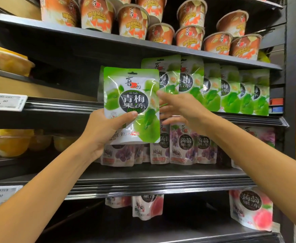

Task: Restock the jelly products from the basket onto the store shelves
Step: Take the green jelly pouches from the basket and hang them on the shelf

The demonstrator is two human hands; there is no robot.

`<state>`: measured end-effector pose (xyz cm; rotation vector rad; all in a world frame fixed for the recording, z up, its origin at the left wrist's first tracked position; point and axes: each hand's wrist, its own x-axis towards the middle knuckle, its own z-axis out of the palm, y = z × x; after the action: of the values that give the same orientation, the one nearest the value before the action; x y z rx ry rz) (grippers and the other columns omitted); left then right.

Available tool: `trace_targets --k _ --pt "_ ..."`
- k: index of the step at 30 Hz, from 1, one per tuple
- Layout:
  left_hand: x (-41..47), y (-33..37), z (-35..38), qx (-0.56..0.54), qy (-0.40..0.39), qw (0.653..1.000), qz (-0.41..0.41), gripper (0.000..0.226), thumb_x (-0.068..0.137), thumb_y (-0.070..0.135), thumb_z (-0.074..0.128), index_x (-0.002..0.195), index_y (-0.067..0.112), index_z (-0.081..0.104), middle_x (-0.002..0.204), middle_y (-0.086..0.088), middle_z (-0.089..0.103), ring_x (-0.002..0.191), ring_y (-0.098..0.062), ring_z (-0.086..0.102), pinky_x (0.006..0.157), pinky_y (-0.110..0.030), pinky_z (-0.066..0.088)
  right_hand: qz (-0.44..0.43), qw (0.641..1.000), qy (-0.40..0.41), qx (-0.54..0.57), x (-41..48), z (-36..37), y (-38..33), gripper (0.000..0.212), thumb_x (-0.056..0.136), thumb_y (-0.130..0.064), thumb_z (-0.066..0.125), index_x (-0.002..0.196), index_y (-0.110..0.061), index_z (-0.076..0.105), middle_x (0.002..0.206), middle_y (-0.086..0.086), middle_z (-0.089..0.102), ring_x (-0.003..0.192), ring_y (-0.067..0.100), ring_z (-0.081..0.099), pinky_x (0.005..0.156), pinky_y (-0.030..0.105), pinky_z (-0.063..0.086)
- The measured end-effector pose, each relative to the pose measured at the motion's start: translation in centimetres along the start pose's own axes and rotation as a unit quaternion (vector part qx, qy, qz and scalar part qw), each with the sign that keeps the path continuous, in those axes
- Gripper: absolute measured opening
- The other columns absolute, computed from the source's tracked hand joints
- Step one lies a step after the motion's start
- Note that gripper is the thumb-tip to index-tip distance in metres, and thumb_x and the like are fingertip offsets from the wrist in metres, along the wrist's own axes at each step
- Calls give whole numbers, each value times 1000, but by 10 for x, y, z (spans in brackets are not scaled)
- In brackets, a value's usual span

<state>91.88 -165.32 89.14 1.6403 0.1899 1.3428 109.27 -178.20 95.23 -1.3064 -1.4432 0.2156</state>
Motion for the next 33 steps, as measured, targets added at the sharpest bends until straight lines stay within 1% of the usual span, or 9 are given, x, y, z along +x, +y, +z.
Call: trace_targets --k 3,7,10,12,15,17,26,29,33 --pt "9 3 5 -1 -7 1000 17 36 69 29 85 100 16 74 93 1 78 82 -15 76 61 -21 57 37 999 -38 13 -3 10 -3 44 82 -24 78 119 -8 60 97 12 77 82 27 76 69 34 62" --pt "21 17 8 13 -1 1000 18 41 73 55 71 94 21 73 93 9 78 81 -3 73 69 -28 55 44 994 51 90 4 8 -13 33 74 -6 82 98 -15 61 84 6 77 67 21 75 53 26 58" --pt "28 25 8 46 38 994 87 41 94 47 55 114 13 68 117 -10 70 111 -25 65 85 -33 53 45 987 96 123 21 5 -24 25 73 0 80 80 -11 59 83 4 74 73 21 73 56 27 59" --pt "24 26 6 200 91 956 192 56 96 43 51 139 8 43 136 -6 51 125 -24 50 90 -23 47 62 983 111 133 34 5 -30 25 73 1 80 83 -6 58 97 12 70 72 22 73 54 29 59" --pt "15 24 8 408 45 845 343 48 96 42 45 140 23 45 145 8 41 133 -9 37 110 -25 30 71 980 138 123 50 10 -37 43 73 -1 82 109 0 59 103 15 68 61 19 71 46 25 55" --pt "15 18 11 483 17 808 337 48 97 41 45 142 26 45 152 6 41 140 -12 35 116 -35 29 58 976 174 114 60 13 -41 55 71 -2 84 118 1 56 106 14 66 68 20 70 45 26 55" --pt "37 5 14 525 0 804 280 51 100 37 45 148 20 40 155 1 40 143 -15 35 120 -38 23 -18 966 256 -16 87 24 -27 27 71 -15 88 73 -25 62 78 0 70 76 23 72 69 44 62" --pt "37 -4 13 564 -5 779 274 50 100 40 43 147 23 42 155 4 39 145 -14 30 122 -40 15 -26 964 260 -53 84 27 -18 30 75 -18 85 74 -30 57 85 -3 70 80 20 72 74 45 61" --pt "37 -9 13 580 14 763 284 50 99 42 42 147 27 41 155 7 39 147 -16 25 121 -39 8 -33 959 258 -112 77 20 -15 21 79 -18 82 86 -17 63 103 6 67 85 21 69 70 40 62"
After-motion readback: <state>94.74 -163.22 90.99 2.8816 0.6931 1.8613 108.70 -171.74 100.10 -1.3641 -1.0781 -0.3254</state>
